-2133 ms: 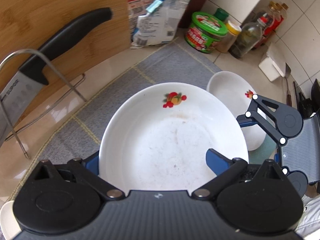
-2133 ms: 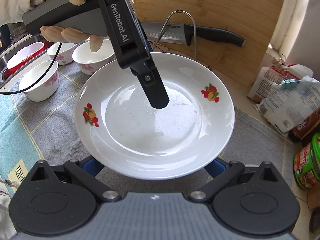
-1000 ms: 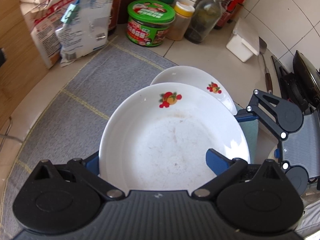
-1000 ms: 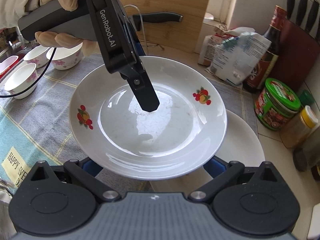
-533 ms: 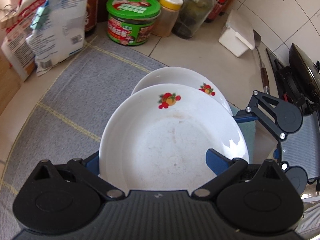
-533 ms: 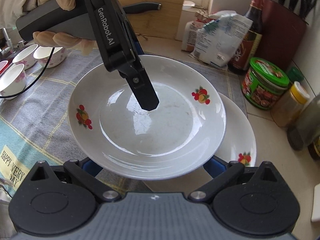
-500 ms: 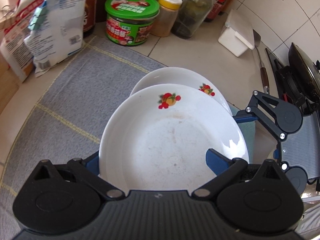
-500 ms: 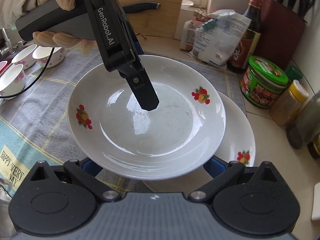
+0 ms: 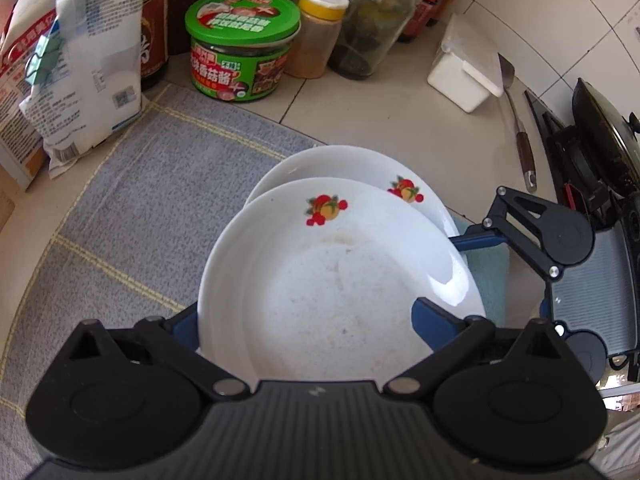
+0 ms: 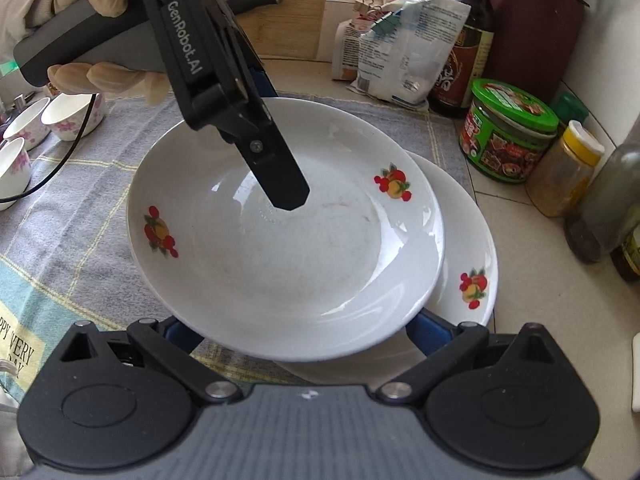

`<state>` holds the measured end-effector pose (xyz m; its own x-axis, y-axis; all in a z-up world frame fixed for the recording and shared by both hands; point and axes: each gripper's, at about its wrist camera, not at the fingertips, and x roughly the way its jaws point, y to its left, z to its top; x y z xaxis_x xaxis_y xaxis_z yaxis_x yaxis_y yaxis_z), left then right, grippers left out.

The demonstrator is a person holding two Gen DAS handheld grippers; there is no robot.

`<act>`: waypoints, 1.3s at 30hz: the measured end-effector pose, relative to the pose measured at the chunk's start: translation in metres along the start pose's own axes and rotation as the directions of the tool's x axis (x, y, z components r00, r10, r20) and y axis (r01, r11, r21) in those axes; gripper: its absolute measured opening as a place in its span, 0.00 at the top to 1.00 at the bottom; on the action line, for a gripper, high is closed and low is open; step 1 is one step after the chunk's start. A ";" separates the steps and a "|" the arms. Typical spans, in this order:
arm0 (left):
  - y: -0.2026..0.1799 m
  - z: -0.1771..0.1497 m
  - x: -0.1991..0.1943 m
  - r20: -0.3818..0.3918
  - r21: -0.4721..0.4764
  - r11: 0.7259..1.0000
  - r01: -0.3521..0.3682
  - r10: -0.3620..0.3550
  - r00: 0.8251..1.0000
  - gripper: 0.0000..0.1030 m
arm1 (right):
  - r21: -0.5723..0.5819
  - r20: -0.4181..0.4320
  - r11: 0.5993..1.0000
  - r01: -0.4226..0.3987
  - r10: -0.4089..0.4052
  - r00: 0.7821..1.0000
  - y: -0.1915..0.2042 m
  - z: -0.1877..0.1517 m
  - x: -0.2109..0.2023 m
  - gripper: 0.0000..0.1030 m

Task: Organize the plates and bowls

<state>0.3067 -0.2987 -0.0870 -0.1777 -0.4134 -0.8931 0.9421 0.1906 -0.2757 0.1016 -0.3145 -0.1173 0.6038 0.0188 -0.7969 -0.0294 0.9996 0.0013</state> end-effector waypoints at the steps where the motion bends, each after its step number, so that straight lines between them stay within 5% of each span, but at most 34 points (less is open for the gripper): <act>1: -0.001 0.001 0.000 0.001 0.005 1.000 -0.002 0.002 1.000 0.02 | 0.003 -0.003 1.000 0.002 -0.002 1.000 -0.001 0.000 0.001 0.00; 39: -0.020 0.009 0.015 -0.041 0.083 0.986 -0.146 0.150 0.988 0.01 | 0.062 -0.010 0.998 -0.011 0.011 1.000 -0.013 -0.007 0.003 0.00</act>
<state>0.2879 -0.3165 -0.0912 -0.0457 -0.3435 -0.9380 0.9783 0.1745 -0.1115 0.0986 -0.3279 -0.1238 0.5955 0.0298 -0.8028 0.0133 0.9988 0.0469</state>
